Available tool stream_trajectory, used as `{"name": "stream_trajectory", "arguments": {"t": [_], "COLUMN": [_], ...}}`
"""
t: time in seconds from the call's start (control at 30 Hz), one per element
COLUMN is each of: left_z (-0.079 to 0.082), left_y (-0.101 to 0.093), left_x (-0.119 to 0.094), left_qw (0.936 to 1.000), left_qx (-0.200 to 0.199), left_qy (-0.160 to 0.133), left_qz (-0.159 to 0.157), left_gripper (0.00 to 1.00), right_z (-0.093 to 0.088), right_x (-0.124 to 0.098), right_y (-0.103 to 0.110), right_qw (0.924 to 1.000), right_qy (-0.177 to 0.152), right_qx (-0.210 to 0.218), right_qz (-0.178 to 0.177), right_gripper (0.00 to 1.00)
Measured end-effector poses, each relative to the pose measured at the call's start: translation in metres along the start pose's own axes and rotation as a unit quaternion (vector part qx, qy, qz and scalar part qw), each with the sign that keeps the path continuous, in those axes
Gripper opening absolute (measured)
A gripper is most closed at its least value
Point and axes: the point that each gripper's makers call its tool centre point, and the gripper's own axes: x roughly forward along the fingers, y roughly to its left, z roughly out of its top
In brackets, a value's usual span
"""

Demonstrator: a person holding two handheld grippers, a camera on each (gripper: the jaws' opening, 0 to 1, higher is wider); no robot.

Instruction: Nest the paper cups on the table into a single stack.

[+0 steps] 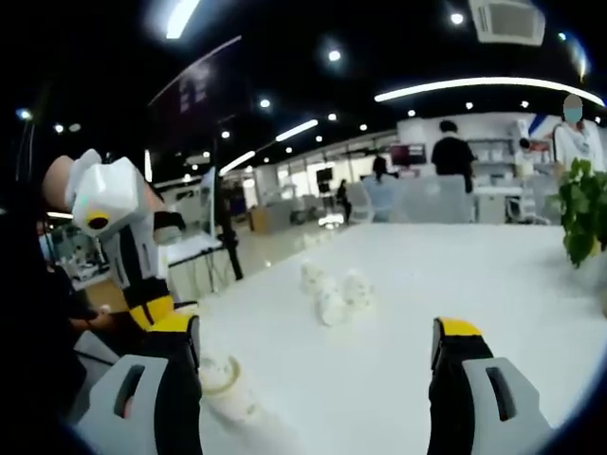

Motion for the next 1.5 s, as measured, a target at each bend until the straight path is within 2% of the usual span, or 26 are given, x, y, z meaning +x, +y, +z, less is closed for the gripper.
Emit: {"name": "stream_trajectory", "arguments": {"t": [0.5, 0.6, 0.73, 0.83, 1.17, 1.23, 1.37, 1.5], "left_z": [-0.003, 0.0, -0.007, -0.006, -0.012, -0.011, -0.011, -0.013], "left_y": [0.0, -0.002, -0.003, -0.002, -0.002, -0.001, -0.003, -0.004], "left_x": [0.019, 0.021, 0.027, 0.027, 0.035, 0.037, 0.039, 0.041], "left_qw": [0.9999, 0.9997, 0.9996, 0.9998, 0.9994, 0.9996, 0.9994, 0.9993], "left_qx": [-0.001, -0.014, -0.014, -0.006, -0.023, -0.015, -0.022, -0.024], "left_qy": [0.012, 0.003, 0.013, 0.01, 0.012, 0.01, 0.007, 0.007], "left_qz": [-0.011, -0.018, -0.021, -0.017, -0.024, -0.022, -0.027, -0.027], "left_gripper": [0.0, 0.0, 0.01, 0.01, 0.01, 0.01, 0.03, 0.1], "right_z": [-0.008, -0.008, -0.008, -0.008, -0.008, -0.009, -0.009, -0.01], "right_x": [-0.001, -0.002, -0.001, -0.002, -0.004, -0.004, -0.006, -0.007], "right_y": [-0.003, -0.003, -0.003, -0.004, -0.007, -0.007, -0.008, -0.009], "right_qw": [0.9999, 0.9999, 0.9999, 0.9999, 0.9998, 0.9998, 0.9998, 0.9997], "right_qy": [0.007, 0.007, 0.008, 0.007, 0.006, 0.006, 0.007, 0.007], "right_qx": [0.011, 0.014, 0.013, 0.014, 0.018, 0.02, 0.019, 0.022], "right_qz": [-0.001, -0.001, 0.001, 0.001, -0.001, 0.0, 0.0, -0.001], "right_gripper": [1.0, 1.0, 1.0, 1.0, 1.0, 1.0, 1.0, 1.0]}}
